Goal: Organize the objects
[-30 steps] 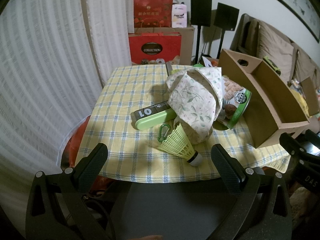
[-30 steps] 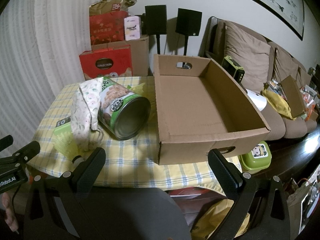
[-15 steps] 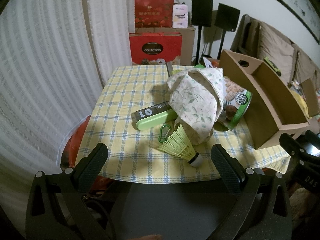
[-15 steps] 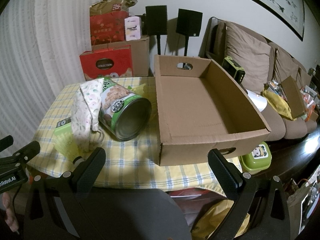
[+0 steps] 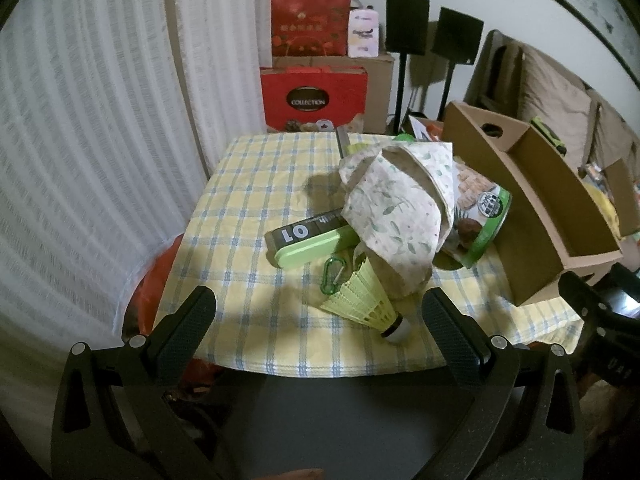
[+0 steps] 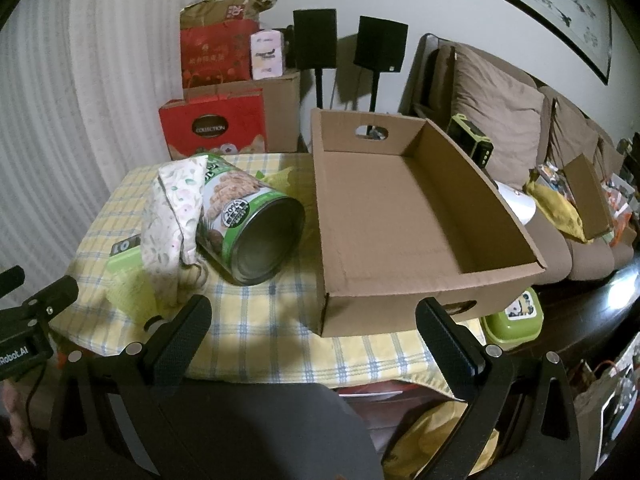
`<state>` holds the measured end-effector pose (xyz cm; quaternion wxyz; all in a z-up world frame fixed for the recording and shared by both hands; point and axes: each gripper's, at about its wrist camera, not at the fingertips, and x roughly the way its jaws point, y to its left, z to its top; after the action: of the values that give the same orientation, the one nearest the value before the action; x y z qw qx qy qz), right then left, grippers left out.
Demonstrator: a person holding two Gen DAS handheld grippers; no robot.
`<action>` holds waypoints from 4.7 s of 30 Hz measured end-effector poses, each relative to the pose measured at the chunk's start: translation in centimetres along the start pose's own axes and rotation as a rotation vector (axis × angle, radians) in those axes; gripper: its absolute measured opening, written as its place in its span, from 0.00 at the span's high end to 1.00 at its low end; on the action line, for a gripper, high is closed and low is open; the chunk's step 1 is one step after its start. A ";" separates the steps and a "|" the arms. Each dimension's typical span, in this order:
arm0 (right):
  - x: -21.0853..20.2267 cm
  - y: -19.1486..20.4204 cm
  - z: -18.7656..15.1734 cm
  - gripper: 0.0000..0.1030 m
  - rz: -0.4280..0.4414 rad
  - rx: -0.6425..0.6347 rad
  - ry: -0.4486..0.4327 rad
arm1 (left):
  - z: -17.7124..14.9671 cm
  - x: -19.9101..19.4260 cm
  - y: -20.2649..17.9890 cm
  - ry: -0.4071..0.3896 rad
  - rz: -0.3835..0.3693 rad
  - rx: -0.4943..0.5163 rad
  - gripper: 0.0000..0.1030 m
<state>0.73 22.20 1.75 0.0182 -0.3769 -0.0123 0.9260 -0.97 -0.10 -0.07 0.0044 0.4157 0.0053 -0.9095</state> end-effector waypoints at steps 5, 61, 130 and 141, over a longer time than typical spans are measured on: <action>0.8 0.1 0.3 0.00 0.000 -0.010 -0.005 | 0.7 0.6 0.3 -0.011 0.006 -0.001 0.00; 5.1 0.6 3.9 0.00 0.062 -0.085 -0.048 | 6.9 8.4 -5.1 0.012 -0.345 0.076 0.96; 11.5 14.2 -1.8 0.66 0.494 -0.445 0.257 | 5.7 -3.8 10.3 -0.197 -0.338 -0.184 0.97; 6.1 9.4 2.5 0.67 0.483 -0.321 0.121 | 9.6 -7.6 5.9 -0.263 -0.416 -0.066 0.97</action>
<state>-5.60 13.07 -1.08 -0.2619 -0.4214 -0.0675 0.8656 -3.15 -6.09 11.96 -0.1687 0.2832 0.1201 -0.9364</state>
